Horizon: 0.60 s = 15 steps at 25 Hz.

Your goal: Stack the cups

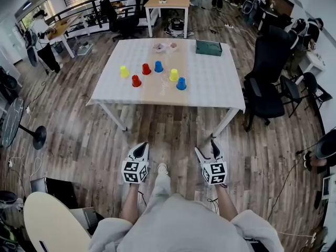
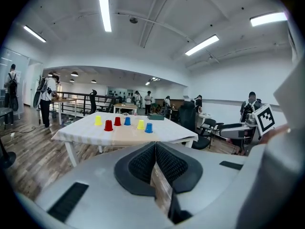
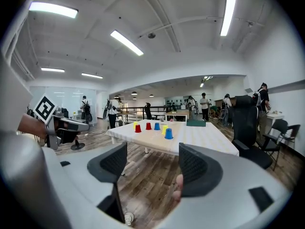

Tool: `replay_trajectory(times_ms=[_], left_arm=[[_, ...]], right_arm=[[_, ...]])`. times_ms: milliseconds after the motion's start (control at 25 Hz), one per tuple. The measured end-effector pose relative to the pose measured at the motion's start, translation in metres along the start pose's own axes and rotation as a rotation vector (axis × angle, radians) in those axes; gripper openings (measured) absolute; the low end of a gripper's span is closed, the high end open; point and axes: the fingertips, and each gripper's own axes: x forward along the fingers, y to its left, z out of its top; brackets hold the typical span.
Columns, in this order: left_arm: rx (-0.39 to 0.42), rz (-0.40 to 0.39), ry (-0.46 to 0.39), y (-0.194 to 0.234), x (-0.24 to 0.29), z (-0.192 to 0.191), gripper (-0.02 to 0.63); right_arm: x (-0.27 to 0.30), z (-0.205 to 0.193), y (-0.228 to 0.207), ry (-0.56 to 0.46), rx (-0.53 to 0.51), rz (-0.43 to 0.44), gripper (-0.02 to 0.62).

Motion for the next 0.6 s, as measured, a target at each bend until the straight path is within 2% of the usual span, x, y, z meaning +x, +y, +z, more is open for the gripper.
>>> replay_trajectory(times_ms=[600], left_arm=[[0.004, -0.083, -0.017, 0.114, 0.14, 0.077, 0.014]], right_arm=[[0.16, 0.068, -0.026, 0.001, -0.006, -0.089, 0.319]])
